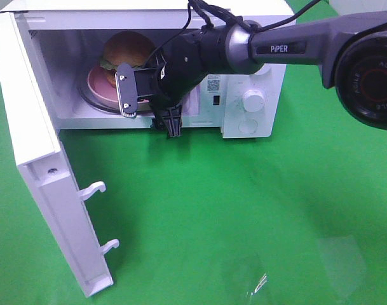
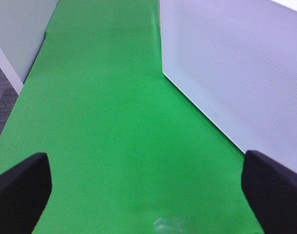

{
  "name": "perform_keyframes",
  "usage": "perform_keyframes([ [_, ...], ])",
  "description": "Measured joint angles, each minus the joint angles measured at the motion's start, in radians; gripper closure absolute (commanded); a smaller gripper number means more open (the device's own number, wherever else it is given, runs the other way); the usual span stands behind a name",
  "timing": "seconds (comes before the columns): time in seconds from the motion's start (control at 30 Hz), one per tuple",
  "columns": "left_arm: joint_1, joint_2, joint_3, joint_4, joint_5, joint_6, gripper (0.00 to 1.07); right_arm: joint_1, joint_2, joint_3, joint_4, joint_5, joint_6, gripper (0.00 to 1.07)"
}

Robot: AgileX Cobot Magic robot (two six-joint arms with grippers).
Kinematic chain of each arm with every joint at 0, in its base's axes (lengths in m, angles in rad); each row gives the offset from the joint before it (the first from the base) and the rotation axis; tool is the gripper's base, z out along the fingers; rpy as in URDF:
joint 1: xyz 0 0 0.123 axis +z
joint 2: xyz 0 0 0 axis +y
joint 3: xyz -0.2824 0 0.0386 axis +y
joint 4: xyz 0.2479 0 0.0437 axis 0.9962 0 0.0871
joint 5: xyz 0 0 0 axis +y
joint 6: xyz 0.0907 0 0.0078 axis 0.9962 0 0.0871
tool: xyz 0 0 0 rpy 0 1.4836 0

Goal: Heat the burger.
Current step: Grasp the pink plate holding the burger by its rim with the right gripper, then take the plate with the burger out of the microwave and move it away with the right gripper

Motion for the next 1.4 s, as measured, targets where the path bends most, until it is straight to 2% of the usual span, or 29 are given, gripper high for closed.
perform_keyframes([
  [0.3, 0.000, 0.000, 0.000, 0.000, 0.000, 0.000, 0.09, 0.000, 0.022, -0.005, 0.022, 0.000, 0.000, 0.36],
  [0.37, 0.000, 0.000, 0.000, 0.000, 0.000, 0.000, 0.09, 0.000, 0.025, -0.005, 0.022, 0.000, 0.000, 0.56],
  [0.4, 0.000, 0.000, 0.000, 0.000, 0.000, 0.000, 0.09, 0.000, 0.025, -0.005, 0.022, 0.000, 0.000, 0.56],
  [0.43, 0.000, 0.000, 0.000, 0.000, 0.000, 0.000, 0.09, 0.000, 0.025, -0.005, 0.022, 0.000, 0.000, 0.69],
  [0.53, 0.000, 0.000, 0.000, 0.000, 0.000, 0.000, 0.09, 0.000, 0.025, -0.005, 0.023, 0.001, 0.000, 0.75],
  [0.57, 0.000, 0.000, 0.000, 0.000, 0.000, 0.000, 0.09, 0.002, 0.023, -0.005, 0.031, 0.017, 0.000, 0.90],
  [0.6, 0.000, 0.000, 0.000, 0.000, 0.000, 0.000, 0.09, 0.002, 0.023, -0.005, 0.031, 0.017, 0.000, 0.90],
  [0.63, 0.000, 0.000, 0.000, 0.000, 0.000, 0.000, 0.09, 0.006, 0.018, -0.005, 0.038, 0.028, 0.000, 1.02],
  [0.67, 0.000, 0.000, 0.000, 0.000, 0.000, 0.000, 0.09, 0.011, 0.010, -0.005, 0.046, 0.042, -0.001, 1.07],
  [1.4, 0.000, 0.000, 0.000, 0.000, 0.000, 0.000, 0.09, 0.007, -0.024, -0.008, 0.022, 0.113, -0.029, 1.07],
])
